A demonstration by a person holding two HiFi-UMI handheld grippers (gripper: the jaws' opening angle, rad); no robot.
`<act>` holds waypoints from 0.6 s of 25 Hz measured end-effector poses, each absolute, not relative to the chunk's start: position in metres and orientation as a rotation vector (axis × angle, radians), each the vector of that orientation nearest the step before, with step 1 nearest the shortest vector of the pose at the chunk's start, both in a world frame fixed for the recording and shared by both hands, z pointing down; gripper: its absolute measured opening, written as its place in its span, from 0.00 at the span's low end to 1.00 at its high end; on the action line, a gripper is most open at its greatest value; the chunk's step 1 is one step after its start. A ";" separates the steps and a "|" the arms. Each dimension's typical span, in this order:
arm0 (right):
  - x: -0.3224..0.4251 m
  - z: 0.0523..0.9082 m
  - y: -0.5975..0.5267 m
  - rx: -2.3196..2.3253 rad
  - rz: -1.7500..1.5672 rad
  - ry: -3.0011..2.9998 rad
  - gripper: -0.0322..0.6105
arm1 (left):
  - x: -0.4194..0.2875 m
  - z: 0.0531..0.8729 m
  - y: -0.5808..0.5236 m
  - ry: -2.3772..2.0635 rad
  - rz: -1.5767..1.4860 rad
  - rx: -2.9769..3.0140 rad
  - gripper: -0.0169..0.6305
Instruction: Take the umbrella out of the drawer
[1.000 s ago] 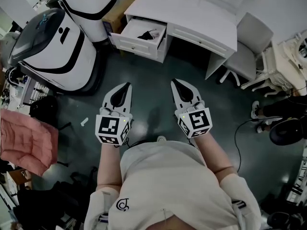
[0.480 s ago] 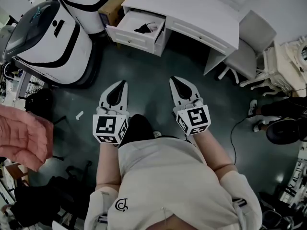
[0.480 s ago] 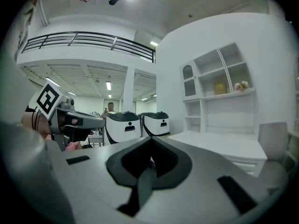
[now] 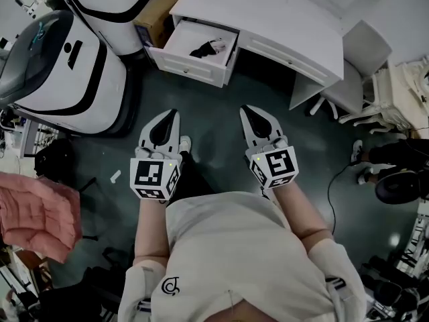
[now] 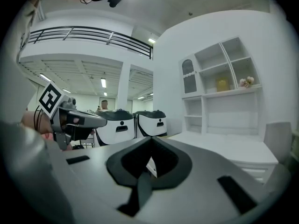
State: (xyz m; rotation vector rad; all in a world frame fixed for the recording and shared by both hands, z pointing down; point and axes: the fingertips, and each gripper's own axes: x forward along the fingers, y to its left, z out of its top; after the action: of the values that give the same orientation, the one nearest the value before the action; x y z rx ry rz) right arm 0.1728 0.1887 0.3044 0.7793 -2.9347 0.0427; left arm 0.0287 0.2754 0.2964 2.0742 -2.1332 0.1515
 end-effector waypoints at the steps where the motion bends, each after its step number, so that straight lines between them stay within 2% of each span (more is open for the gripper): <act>1: 0.159 0.304 0.179 0.802 0.041 -2.929 0.06 | 0.013 0.296 0.264 -2.127 0.168 2.092 0.05; 9: 0.044 0.312 0.105 0.944 0.069 -2.845 0.06 | -0.116 0.291 0.175 -2.027 0.203 2.199 0.05; 15: -0.013 0.312 0.060 1.074 0.072 -2.799 0.06 | -0.168 0.302 0.118 -1.864 0.242 2.315 0.05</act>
State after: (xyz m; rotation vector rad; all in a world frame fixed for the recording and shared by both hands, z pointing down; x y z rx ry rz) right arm -0.0125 0.0601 0.3123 1.0738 -2.7986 0.0716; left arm -0.1678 0.1182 0.3021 2.3146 -1.8644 0.2422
